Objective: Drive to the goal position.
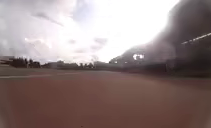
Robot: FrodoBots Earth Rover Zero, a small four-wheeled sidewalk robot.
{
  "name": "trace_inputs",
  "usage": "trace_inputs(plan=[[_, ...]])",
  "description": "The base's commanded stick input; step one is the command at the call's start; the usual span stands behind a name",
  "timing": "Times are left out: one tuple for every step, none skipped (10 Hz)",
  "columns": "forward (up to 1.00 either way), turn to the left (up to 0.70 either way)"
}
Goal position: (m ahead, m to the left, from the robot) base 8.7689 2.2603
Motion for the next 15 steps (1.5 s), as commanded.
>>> trace_inputs(plan=[[0.7,0.0],[0.7,0.0],[0.7,0.0],[0.7,0.0],[0.7,0.0],[0.7,0.0],[0.7,0.0],[0.7,0.0],[0.7,0.0],[0.7,0.0],[0.7,0.0],[0.7,0.0],[0.7,0.0],[0.7,0.0],[0.7,0.0]])
